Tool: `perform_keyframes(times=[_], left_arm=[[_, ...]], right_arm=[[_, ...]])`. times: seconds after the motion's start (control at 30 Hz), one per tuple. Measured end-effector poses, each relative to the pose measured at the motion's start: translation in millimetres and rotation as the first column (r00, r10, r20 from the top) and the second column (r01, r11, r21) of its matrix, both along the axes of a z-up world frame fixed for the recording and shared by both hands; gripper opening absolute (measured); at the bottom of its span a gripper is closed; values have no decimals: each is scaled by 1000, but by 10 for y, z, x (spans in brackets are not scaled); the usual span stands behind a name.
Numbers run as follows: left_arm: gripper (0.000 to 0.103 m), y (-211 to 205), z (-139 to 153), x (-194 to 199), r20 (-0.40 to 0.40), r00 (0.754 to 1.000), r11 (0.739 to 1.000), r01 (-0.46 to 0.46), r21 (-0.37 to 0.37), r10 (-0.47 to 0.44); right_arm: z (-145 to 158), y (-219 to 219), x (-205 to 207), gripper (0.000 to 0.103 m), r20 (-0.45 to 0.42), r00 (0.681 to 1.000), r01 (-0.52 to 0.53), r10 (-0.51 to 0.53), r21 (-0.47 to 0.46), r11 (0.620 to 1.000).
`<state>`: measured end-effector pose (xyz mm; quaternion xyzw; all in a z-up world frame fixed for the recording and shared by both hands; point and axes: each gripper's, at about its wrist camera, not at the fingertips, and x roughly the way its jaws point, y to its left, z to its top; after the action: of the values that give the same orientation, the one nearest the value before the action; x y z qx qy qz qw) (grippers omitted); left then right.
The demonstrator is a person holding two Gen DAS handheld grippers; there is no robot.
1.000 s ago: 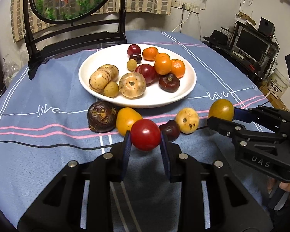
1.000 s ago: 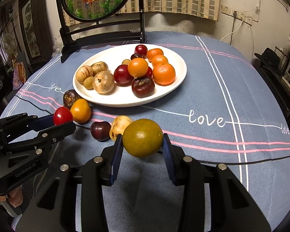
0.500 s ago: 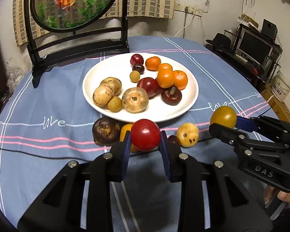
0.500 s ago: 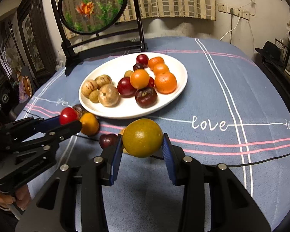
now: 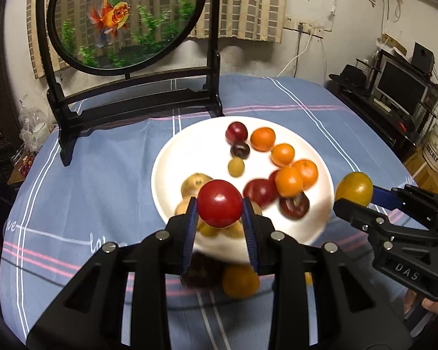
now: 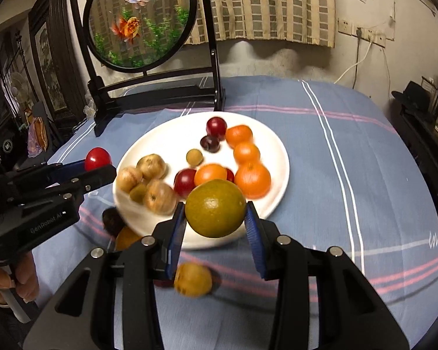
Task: Organize fruits
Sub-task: 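Carry the tomato and citrus onto the white plate and open both tools, then withdraw both open tools from the plate toward the remaining fruits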
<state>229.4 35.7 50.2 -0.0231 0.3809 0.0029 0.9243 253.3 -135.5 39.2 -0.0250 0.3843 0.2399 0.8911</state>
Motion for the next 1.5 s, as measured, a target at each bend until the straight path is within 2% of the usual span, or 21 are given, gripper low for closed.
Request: perform_keyframes(times=[0.27,0.67,0.73,0.8,0.83,0.9,1.07,1.17,1.3,1.37,1.5], left_arm=[[30,124,-181,553,-63,997,997,-54,-53,51],[31,95,-331,763,-71,997,996,-39,-75,33],[34,109,-338,779,-53,998,996,-47,-76,43],[44,151,-342,789,-52,996,995,-70,-74,66],[49,178,-337,787,-52,996,994,-81,-75,77],[52,216,-316,765,-44,995,993,-93,-75,90],[76,233,-240,633,-7,994,993,-106,-43,106],[77,214,-196,526,3,995,994,-101,-32,101],[83,140,-127,333,26,995,996,-92,2,92],[89,117,-87,206,41,995,996,-87,-3,87],[90,89,-34,-31,50,995,996,-84,-17,84]], right_arm=[[-27,177,497,41,-15,1000,18,-17,60,998],[-200,278,819,42,-106,994,38,-22,150,988],[-233,286,872,42,-149,988,58,-32,171,984],[-269,281,928,43,-191,981,74,-39,182,981],[-282,273,935,47,-202,979,80,-41,185,980],[-260,237,902,55,-192,979,104,-68,185,977],[-181,156,799,56,-165,984,106,-72,205,973],[-126,76,673,66,-150,986,103,-72,213,972],[-50,-10,479,66,-117,991,93,-70,204,975],[-18,-68,371,66,-110,991,97,-76,202,975],[32,-175,121,67,-91,992,100,-84,186,977]])
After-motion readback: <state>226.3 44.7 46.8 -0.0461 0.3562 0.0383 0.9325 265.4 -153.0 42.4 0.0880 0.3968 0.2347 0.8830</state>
